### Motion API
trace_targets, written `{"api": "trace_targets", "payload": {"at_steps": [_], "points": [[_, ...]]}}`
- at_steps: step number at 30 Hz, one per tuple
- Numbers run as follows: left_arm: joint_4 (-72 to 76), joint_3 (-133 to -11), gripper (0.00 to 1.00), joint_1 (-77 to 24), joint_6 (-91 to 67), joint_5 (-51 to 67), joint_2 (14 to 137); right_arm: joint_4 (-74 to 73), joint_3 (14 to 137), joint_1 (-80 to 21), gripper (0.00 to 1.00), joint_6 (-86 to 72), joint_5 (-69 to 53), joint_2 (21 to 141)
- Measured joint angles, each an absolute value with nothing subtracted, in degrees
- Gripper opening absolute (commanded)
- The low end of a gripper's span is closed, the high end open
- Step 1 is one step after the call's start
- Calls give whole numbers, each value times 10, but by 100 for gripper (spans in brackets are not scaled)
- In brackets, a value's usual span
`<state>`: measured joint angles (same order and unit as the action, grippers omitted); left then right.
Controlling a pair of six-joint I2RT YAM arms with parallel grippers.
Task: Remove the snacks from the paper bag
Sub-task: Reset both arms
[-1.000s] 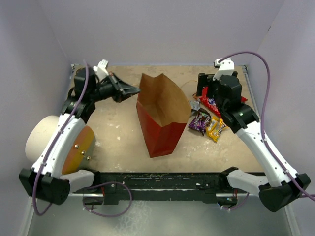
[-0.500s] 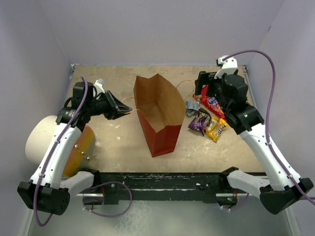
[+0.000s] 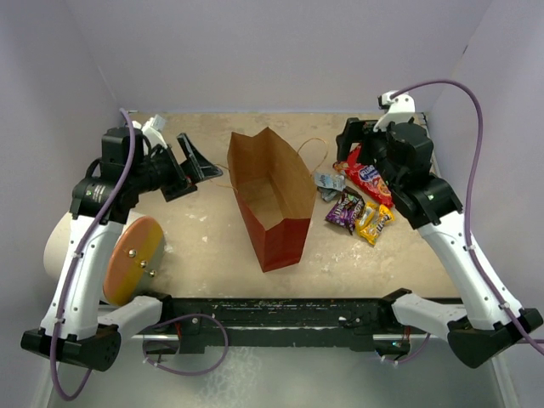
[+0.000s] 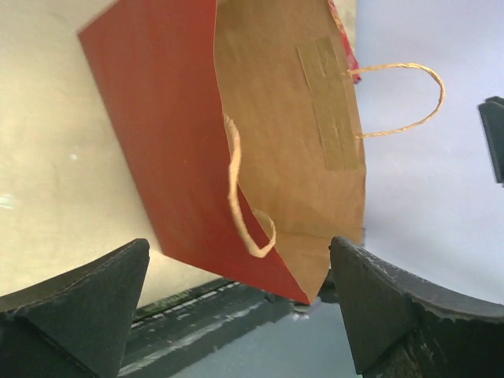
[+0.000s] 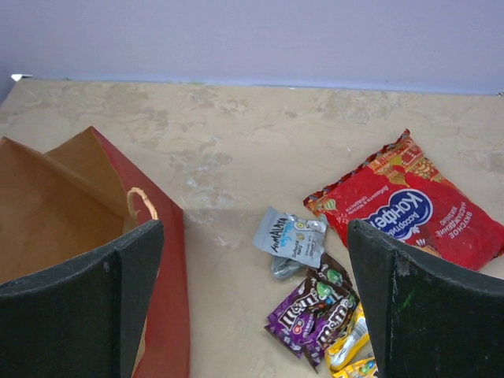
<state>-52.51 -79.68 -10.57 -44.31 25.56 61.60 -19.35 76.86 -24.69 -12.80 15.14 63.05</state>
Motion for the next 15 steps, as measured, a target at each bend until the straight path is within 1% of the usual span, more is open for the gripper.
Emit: {"api": "trace_targets", "payload": {"at_steps": [5,9,15], "points": [[-601,-887,99,-106,-366,180,619,-214,779,-247,100,-146,139,606],[-639,-965,99,-106,-310,118,613,-245,788,-247,100,-154,132,563],[-634,-1060,99,-106,-242,77,578,-286,837,-247,100,-173,131,495]]}}
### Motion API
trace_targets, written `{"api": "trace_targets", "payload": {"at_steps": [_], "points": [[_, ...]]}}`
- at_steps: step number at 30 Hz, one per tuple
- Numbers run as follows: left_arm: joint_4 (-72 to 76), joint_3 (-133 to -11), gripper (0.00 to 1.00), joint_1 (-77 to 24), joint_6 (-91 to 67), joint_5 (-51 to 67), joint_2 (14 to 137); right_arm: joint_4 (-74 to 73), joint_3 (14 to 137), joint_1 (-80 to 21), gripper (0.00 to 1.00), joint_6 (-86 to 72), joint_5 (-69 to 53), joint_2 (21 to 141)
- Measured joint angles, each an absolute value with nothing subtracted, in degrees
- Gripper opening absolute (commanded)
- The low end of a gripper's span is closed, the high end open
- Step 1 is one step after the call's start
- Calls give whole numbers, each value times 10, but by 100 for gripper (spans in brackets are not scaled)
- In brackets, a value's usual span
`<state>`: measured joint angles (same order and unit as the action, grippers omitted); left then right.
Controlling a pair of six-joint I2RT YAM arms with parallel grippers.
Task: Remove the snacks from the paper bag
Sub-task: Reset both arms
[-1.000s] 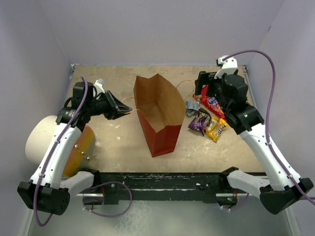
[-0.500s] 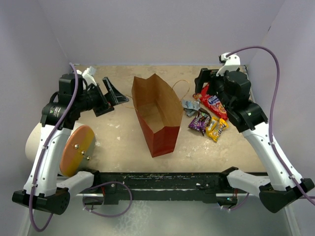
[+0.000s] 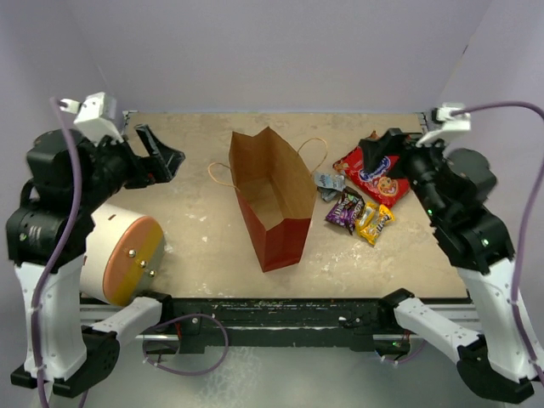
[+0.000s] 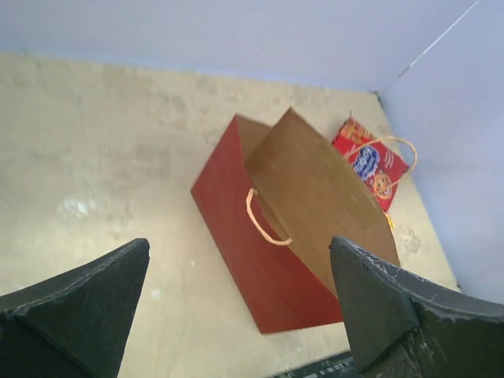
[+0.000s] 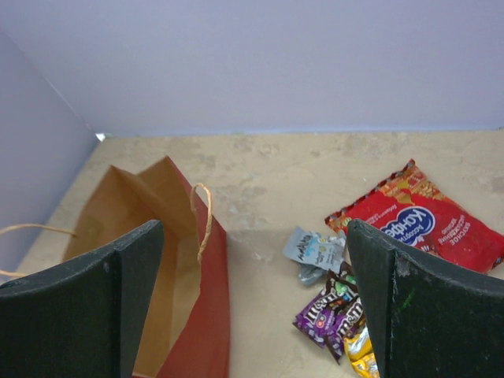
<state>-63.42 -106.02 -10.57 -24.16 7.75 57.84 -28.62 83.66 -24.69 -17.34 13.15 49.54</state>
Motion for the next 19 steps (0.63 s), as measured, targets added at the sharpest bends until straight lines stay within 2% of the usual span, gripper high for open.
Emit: {"api": "trace_targets", "payload": {"at_steps": [7,19], "points": [[-600,-1110,99,-106,-199,77,524,-350,886,-247,100,-202,160,426],[-589,-1119,99,-106,-194,86,510,-437,960,-247,100,-216,204,458]]}}
